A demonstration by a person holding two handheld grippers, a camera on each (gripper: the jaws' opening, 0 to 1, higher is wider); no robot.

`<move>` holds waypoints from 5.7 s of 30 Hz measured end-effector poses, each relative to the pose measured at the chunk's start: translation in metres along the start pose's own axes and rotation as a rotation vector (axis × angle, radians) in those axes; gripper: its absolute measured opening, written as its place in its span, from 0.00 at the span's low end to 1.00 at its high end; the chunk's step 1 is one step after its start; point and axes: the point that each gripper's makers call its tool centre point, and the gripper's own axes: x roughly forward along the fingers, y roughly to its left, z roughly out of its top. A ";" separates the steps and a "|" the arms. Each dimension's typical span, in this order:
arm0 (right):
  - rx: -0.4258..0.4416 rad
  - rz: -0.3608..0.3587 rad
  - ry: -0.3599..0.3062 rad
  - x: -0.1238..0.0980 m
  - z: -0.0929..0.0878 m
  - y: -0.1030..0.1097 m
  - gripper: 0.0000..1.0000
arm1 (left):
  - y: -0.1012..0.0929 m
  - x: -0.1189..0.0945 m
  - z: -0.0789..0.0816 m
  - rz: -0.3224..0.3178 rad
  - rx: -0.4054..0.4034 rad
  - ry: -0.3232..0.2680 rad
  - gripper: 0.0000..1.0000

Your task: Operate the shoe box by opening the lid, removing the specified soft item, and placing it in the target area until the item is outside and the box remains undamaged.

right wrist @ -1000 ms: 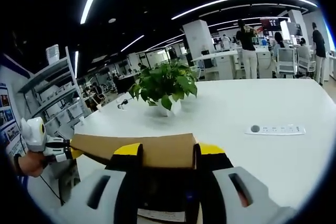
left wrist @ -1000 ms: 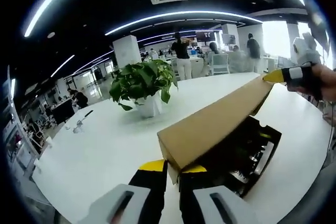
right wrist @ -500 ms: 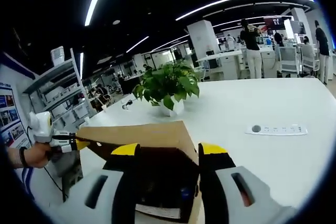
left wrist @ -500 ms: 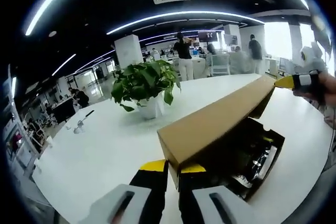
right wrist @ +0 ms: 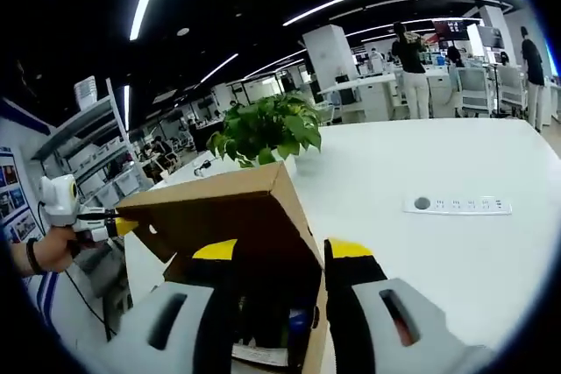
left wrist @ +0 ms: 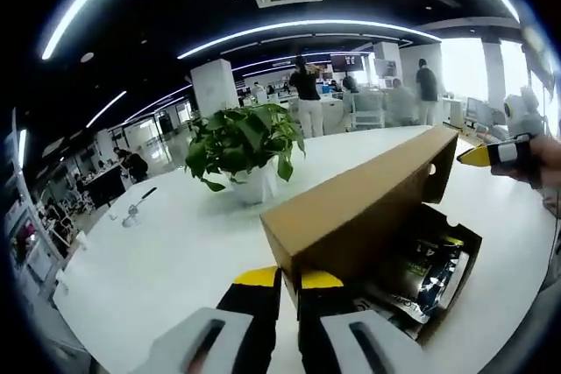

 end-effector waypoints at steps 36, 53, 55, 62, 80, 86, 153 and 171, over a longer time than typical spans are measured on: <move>0.001 -0.107 0.164 0.045 -0.038 -0.032 0.07 | 0.018 0.026 0.011 -0.004 -0.027 -0.028 0.05; -0.030 -0.084 0.189 0.056 -0.035 -0.032 0.00 | 0.016 0.039 -0.003 0.012 -0.023 0.010 0.05; -0.035 -0.084 0.189 0.058 -0.034 -0.033 0.00 | 0.014 0.040 -0.013 0.011 -0.026 0.033 0.05; -0.040 -0.091 0.187 0.066 -0.030 -0.034 0.00 | 0.010 0.044 -0.045 -0.011 -0.101 0.093 0.05; -0.019 -0.118 0.214 0.086 -0.031 -0.044 0.00 | 0.019 0.074 -0.045 -0.037 -0.144 0.110 0.03; -0.010 -0.128 0.220 0.092 -0.033 -0.048 0.00 | 0.020 0.080 -0.046 -0.022 -0.151 0.122 0.03; 0.058 -0.021 0.255 0.009 -0.083 -0.024 0.14 | -0.062 0.029 -0.053 -0.181 -0.215 0.097 0.08; 0.046 0.005 0.276 0.004 -0.094 -0.021 0.13 | -0.091 0.026 -0.058 -0.237 -0.206 0.132 0.08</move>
